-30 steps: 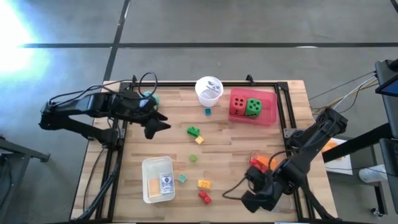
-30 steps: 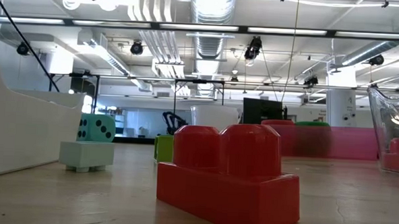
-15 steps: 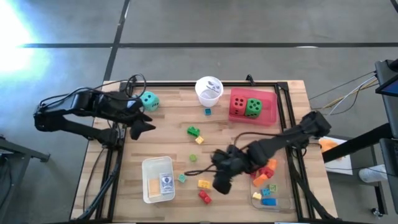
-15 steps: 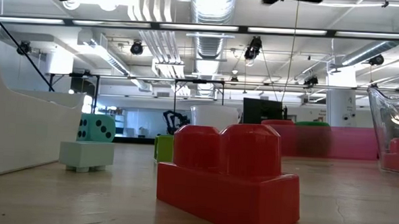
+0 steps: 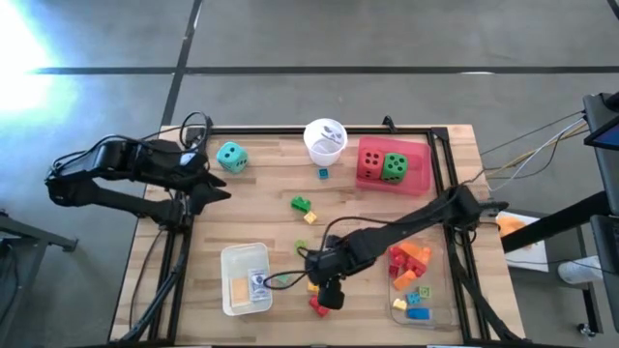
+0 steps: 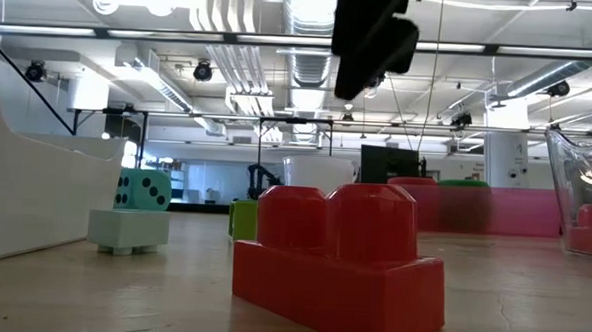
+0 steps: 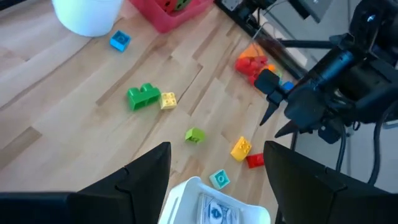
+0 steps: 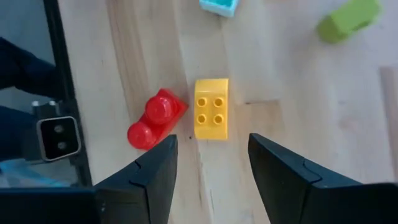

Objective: Pick & Place Toys
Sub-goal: Put the yellow game piece into the transparent bin

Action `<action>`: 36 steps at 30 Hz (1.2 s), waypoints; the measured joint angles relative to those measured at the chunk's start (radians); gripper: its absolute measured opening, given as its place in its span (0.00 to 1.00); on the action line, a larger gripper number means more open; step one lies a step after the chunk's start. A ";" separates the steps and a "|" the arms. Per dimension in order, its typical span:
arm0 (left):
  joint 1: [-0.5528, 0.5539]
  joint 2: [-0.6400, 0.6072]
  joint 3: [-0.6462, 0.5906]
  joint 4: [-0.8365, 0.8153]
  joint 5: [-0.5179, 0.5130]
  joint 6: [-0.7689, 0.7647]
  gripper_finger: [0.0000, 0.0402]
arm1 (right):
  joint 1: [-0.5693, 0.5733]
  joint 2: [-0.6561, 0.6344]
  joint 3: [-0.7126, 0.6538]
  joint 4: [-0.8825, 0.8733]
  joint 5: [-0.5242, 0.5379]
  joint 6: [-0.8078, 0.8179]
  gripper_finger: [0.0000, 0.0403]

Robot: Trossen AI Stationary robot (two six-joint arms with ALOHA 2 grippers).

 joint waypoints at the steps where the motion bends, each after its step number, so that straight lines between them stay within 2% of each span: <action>1: 0.000 0.004 0.000 -0.005 0.000 0.000 0.65 | 0.000 0.020 0.012 -0.001 -0.008 -0.007 0.47; 10: 0.000 0.021 -0.001 -0.049 -0.023 0.004 0.65 | -0.003 0.144 0.093 -0.002 -0.090 -0.033 0.47; 19: 0.000 0.022 -0.002 -0.072 -0.023 0.008 0.65 | -0.004 0.209 0.162 -0.005 -0.095 -0.056 0.47; 30: 0.000 0.022 -0.002 -0.075 -0.023 0.007 0.65 | -0.004 0.228 0.157 -0.016 -0.094 -0.061 0.47; 33: 0.000 0.022 -0.002 -0.075 -0.023 0.004 0.65 | -0.004 0.228 0.156 -0.016 -0.092 -0.064 0.49; 36: 0.000 0.022 -0.002 -0.075 -0.023 0.004 0.65 | -0.005 0.228 0.156 -0.016 -0.088 -0.063 0.56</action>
